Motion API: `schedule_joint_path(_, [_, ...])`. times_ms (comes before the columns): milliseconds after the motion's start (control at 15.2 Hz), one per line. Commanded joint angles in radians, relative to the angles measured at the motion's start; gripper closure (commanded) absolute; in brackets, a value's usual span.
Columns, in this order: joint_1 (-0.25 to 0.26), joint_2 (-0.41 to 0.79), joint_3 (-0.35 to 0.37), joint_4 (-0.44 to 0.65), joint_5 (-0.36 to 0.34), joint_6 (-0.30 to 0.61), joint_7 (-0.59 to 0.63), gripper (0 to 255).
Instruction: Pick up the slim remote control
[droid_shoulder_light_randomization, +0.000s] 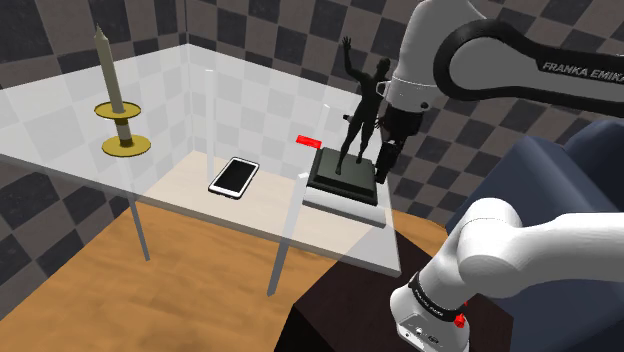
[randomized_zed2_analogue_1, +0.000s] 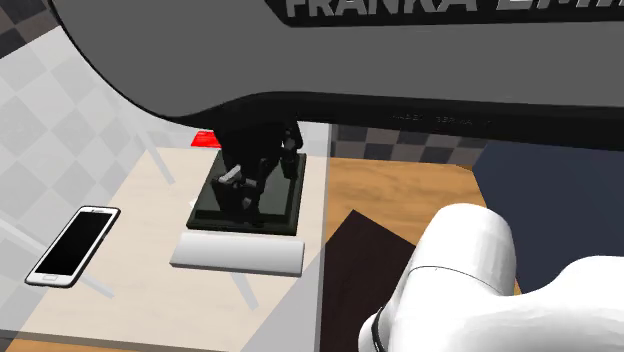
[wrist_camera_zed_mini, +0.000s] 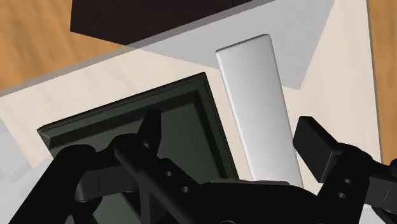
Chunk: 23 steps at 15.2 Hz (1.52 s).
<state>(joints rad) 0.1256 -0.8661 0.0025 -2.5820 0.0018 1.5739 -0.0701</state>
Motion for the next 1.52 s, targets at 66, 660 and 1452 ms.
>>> schedule_joint_path(66, [0.072, -0.025, 0.023, -0.097, -0.019, -0.002, -0.103, 0])
schedule_joint_path(660, [0.136, -0.051, 0.040, -0.253, -0.039, 0.079, -0.189, 0])
schedule_joint_path(1452, [0.143, -0.048, 0.045, -0.271, -0.033, 0.099, -0.180, 255])
